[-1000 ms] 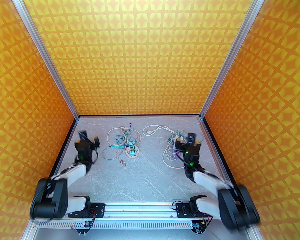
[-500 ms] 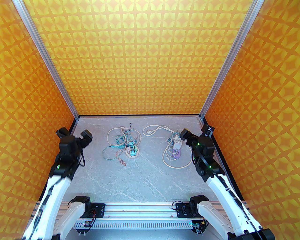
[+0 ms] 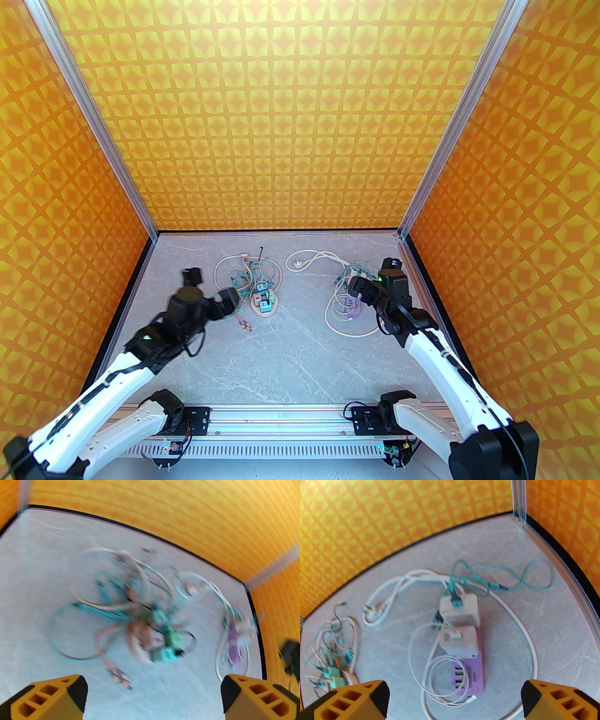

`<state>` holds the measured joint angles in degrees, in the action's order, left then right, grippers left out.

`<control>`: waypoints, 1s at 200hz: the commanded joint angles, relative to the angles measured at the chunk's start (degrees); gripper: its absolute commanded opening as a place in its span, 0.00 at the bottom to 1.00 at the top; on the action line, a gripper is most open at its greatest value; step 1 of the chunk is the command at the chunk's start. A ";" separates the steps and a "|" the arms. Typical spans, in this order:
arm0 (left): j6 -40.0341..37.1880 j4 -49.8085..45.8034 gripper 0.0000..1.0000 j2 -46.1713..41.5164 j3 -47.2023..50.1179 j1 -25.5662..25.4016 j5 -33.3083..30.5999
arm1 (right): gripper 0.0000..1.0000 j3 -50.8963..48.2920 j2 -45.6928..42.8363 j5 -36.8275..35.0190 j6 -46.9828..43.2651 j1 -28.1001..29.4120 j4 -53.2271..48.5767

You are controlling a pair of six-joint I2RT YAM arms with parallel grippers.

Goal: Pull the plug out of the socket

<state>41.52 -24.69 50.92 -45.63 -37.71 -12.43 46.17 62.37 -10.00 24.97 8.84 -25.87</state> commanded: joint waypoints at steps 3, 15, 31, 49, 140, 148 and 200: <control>-3.98 8.89 0.99 1.65 1.09 -5.25 0.21 | 0.98 2.70 4.14 -1.67 -2.23 1.44 -3.49; -5.52 9.73 0.99 3.75 0.17 -7.24 0.18 | 0.96 3.55 5.97 -2.58 -2.79 1.92 -3.81; -7.31 12.12 0.99 6.48 -0.72 -10.23 0.42 | 0.89 4.26 8.00 -3.22 -3.28 2.06 -3.04; -9.92 14.20 0.99 9.65 -2.28 -13.82 0.56 | 0.82 5.78 11.38 -3.71 -4.25 1.98 -2.17; -13.23 15.51 0.99 14.14 -3.34 -18.90 0.54 | 0.74 15.88 28.27 -10.00 -4.07 1.97 -3.31; -13.44 15.87 0.99 13.72 -2.86 -18.97 0.57 | 0.74 16.98 29.67 -10.08 -4.05 1.97 -3.53; -13.74 14.93 0.99 13.01 -1.94 -18.98 0.50 | 0.69 20.34 35.61 -8.78 -2.66 1.10 -3.14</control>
<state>29.04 -9.63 64.53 -48.42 -56.31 -12.25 64.53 95.81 -18.22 20.99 10.70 -28.73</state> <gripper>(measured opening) 0.992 0.694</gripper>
